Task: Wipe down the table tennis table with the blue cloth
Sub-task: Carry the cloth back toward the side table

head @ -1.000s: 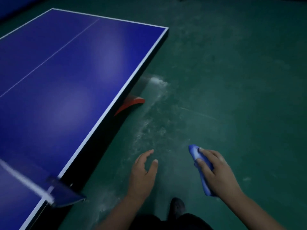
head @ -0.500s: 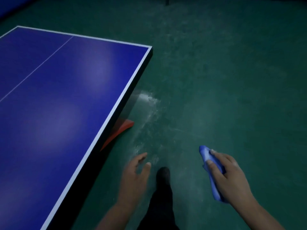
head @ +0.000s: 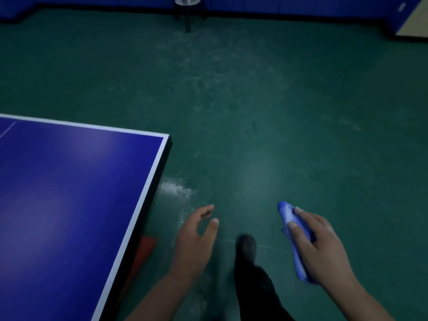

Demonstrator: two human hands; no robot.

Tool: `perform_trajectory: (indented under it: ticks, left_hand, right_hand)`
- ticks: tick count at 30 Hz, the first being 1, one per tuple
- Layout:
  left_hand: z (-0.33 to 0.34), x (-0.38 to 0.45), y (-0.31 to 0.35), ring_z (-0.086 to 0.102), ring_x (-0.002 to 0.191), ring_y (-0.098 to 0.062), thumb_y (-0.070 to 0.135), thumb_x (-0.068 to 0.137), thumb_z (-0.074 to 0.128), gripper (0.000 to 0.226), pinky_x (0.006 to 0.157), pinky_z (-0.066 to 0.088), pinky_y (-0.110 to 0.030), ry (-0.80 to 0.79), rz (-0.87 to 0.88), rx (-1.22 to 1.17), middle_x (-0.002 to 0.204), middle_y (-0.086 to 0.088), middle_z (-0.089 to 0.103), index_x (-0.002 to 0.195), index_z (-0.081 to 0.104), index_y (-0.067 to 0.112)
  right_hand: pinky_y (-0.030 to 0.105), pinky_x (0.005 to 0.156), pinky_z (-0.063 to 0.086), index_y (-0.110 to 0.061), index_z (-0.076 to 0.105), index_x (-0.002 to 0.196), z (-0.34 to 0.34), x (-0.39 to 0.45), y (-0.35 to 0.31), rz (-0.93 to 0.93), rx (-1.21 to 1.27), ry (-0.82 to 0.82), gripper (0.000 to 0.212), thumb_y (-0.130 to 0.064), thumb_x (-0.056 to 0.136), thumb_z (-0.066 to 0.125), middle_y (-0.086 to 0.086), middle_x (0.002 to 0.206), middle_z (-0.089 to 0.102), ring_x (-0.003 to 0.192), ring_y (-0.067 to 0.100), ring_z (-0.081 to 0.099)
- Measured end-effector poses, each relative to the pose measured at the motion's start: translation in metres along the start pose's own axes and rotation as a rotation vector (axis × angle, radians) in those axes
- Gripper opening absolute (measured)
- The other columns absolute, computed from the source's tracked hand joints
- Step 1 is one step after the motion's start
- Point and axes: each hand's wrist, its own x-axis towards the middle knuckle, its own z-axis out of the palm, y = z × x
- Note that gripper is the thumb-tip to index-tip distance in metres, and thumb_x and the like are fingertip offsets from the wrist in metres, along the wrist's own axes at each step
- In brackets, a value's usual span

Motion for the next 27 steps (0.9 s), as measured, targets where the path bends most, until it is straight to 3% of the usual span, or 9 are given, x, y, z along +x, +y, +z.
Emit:
perform_trajectory:
  ticks: [6,8,11,14,17,21,27]
  left_hand:
    - [0.033,0.178,0.042,0.061,0.107,0.004,0.017,0.095,0.063,0.029,0.098,0.05,-0.028,0.061,-0.012,-0.013,0.115,0.017,0.066,0.112,0.062,0.04]
    - [0.036,0.232,0.062,0.061,0.107,0.004,0.017,0.094,0.064,0.03,0.097,0.05,-0.028,0.105,-0.02,-0.024,0.114,0.018,0.066,0.108,0.063,0.042]
    - [0.031,0.314,0.09,0.061,0.108,0.002,0.018,0.093,0.065,0.033,0.095,0.049,-0.027,0.145,0.002,-0.003,0.115,0.019,0.066,0.107,0.062,0.047]
    - [0.016,0.395,0.114,0.062,0.107,0.002,0.017,0.093,0.065,0.033,0.093,0.048,-0.023,0.243,0.022,-0.01,0.114,0.018,0.067,0.106,0.062,0.047]
    - [0.001,0.479,0.125,0.062,0.107,0.0,0.014,0.093,0.065,0.032,0.096,0.048,-0.024,0.315,0.01,-0.053,0.113,0.017,0.068,0.105,0.063,0.044]
    - [-0.019,0.602,0.127,0.062,0.11,0.0,0.012,0.093,0.064,0.031,0.102,0.047,-0.028,0.362,-0.016,-0.093,0.115,0.017,0.067,0.103,0.064,0.041]
    - [-0.068,0.79,0.144,0.062,0.111,0.001,0.015,0.093,0.066,0.034,0.106,0.046,-0.037,0.374,-0.057,-0.145,0.112,0.025,0.068,0.102,0.067,0.048]
  right_hand:
    - [0.023,0.09,0.037,-0.028,0.061,0.134,0.027,0.189,-0.036,-0.019,0.048,-0.039,0.04,-0.039,0.095,0.059,-0.016,0.122,0.055,0.105,-0.002,0.052]
    - [0.02,0.089,0.037,-0.028,0.061,0.135,0.034,0.25,-0.06,-0.051,0.058,-0.077,0.041,-0.04,0.095,0.059,-0.017,0.122,0.054,0.101,-0.011,0.051]
    - [0.008,0.085,0.034,-0.031,0.06,0.135,0.046,0.342,-0.101,-0.111,0.045,-0.153,0.04,-0.041,0.096,0.058,-0.02,0.12,0.053,0.103,-0.024,0.045]
    - [-0.003,0.081,0.032,-0.033,0.059,0.135,0.062,0.431,-0.144,-0.165,0.045,-0.219,0.04,-0.041,0.096,0.058,-0.025,0.117,0.051,0.106,-0.024,0.044]
    - [0.001,0.081,0.035,-0.033,0.059,0.135,0.087,0.518,-0.182,-0.193,0.054,-0.24,0.041,-0.043,0.095,0.057,-0.03,0.117,0.05,0.108,-0.022,0.045]
    - [0.003,0.081,0.033,-0.033,0.059,0.135,0.134,0.637,-0.225,-0.206,0.029,-0.234,0.04,-0.043,0.096,0.057,-0.021,0.12,0.054,0.104,-0.021,0.047]
    - [0.026,0.088,0.04,-0.029,0.061,0.132,0.198,0.808,-0.313,-0.152,0.015,-0.238,0.039,-0.041,0.095,0.059,-0.012,0.122,0.058,0.11,0.009,0.058]
